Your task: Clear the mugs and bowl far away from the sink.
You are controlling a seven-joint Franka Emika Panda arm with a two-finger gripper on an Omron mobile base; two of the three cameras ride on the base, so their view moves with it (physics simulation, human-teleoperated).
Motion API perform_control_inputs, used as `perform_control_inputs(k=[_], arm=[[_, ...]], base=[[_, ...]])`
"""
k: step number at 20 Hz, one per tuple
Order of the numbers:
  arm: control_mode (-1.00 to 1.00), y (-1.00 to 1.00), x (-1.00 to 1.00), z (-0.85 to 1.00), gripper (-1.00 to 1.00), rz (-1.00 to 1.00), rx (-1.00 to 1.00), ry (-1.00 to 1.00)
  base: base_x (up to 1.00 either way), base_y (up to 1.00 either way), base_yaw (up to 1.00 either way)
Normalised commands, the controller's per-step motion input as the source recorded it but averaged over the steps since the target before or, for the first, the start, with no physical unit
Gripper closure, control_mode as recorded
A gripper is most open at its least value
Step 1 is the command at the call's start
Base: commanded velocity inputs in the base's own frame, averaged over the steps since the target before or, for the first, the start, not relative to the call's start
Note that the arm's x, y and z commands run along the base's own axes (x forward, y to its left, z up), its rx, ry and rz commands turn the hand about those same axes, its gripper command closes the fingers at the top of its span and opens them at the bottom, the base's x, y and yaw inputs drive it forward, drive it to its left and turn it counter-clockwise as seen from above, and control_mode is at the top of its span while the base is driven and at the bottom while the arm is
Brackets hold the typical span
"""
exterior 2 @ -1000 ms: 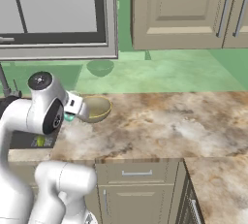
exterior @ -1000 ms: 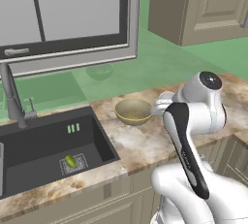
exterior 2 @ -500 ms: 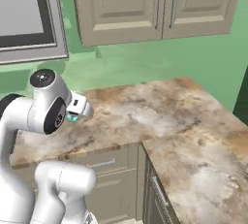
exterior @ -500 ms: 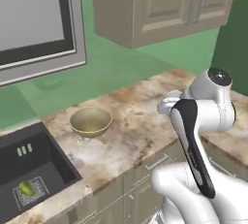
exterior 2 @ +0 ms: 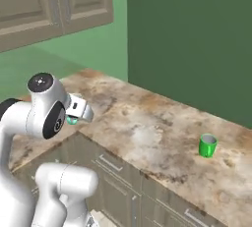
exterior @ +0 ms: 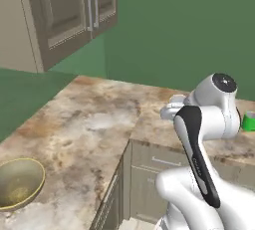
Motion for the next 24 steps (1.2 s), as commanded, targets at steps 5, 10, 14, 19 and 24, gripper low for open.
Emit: perform_control_inputs(k=[5,10,14,19,24], arm=[[1.00,0.00,0.00,0.00,1.00,0.00,0.00,0.00],[1.00,0.00,0.00,0.00,1.00,0.00,0.00,0.00],[1.00,0.00,0.00,0.00,1.00,0.00,0.00,0.00],[1.00,0.00,0.00,0.00,1.00,0.00,0.00,0.00],[1.00,0.00,0.00,0.00,1.00,0.00,0.00,0.00]], base=[[0.00,-0.27,-0.87],[0.10,-0.17,-0.69],[0.67,0.04,-0.22],[0.83,0.17,0.00],[0.48,0.09,0.00]])
